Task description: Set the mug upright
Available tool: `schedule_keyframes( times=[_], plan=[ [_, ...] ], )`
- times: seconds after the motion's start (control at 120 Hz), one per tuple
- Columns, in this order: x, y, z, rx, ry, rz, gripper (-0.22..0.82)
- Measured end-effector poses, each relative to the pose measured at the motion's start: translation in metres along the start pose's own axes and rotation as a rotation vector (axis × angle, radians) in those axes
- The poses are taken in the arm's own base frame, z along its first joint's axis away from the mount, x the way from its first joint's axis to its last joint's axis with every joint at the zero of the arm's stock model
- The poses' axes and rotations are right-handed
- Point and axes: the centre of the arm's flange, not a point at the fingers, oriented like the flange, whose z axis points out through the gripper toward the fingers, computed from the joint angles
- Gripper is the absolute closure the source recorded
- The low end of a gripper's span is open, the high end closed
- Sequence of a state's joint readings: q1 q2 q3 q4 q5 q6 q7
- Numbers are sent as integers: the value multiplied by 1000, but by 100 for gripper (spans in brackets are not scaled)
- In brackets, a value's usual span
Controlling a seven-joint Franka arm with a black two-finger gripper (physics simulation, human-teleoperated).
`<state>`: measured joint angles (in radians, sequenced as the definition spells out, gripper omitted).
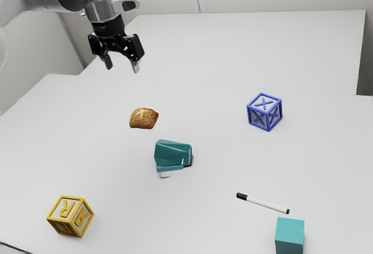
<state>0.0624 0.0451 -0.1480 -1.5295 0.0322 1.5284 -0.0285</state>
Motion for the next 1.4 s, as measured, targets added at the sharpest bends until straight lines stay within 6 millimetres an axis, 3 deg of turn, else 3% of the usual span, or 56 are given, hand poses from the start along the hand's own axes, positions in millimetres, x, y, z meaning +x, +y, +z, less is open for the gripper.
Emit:
schedule_keyframes(
  times=[0.175,0.283,0.367,0.592,0.758,1.15,1.4],
  plan=[
    [-1,-18,1,-2,-8,-35,0],
    [-4,-15,4,-1,-17,-34,0],
    [-8,-8,18,-26,-44,-27,0],
    [-31,12,64,-152,-75,-26,0],
    [-50,-12,104,-305,-45,-88,0],
    [-84,-23,207,-603,60,-136,0],
    [-81,-37,243,-679,140,-85,0]
  ],
)
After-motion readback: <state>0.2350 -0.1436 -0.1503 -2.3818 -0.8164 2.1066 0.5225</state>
